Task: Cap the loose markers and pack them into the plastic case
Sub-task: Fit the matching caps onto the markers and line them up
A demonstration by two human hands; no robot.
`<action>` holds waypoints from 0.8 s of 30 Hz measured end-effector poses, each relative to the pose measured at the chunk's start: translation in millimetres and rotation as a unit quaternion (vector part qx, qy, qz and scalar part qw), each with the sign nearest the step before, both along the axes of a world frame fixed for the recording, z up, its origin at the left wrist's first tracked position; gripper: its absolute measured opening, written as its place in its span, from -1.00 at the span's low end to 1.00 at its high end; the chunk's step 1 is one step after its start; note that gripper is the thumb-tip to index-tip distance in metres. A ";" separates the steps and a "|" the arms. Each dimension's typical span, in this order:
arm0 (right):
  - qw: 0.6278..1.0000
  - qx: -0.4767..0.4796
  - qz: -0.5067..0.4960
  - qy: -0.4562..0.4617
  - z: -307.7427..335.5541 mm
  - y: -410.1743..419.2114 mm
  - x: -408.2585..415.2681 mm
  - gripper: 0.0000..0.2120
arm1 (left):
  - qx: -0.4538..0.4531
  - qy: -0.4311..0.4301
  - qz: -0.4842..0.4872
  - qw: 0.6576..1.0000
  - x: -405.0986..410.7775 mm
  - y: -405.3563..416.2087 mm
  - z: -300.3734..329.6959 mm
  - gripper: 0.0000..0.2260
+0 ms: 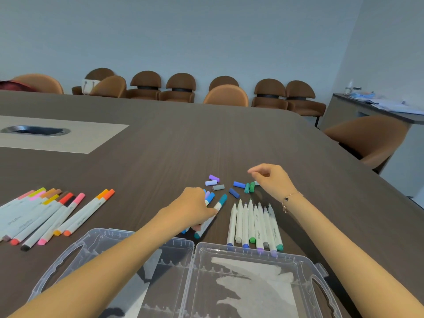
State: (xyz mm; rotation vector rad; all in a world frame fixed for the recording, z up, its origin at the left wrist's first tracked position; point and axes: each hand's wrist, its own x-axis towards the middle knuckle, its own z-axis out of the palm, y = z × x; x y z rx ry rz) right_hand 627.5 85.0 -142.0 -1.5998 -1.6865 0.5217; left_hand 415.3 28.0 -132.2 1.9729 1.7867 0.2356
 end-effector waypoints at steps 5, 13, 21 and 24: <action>0.992 -0.003 0.028 -0.121 -1.8 -2.7 -9.9 -0.81 | 0.020 -0.001 -0.040 0.999 19.6 -2.3 3.9 -0.75; 0.975 -0.044 0.082 -0.201 -19.9 3.3 -22.4 -0.78 | -0.001 0.090 -0.095 0.991 42.7 -3.3 7.3 -0.87; 0.992 -0.016 0.076 -0.099 -14.3 2.6 -11.8 -0.85 | 0.046 0.229 -0.090 0.968 59.9 -2.0 1.8 -0.73; 0.998 -0.016 0.060 0.026 -7.9 4.0 -0.1 -0.88 | 0.036 0.196 -0.082 0.976 58.1 -3.3 -0.5 -0.77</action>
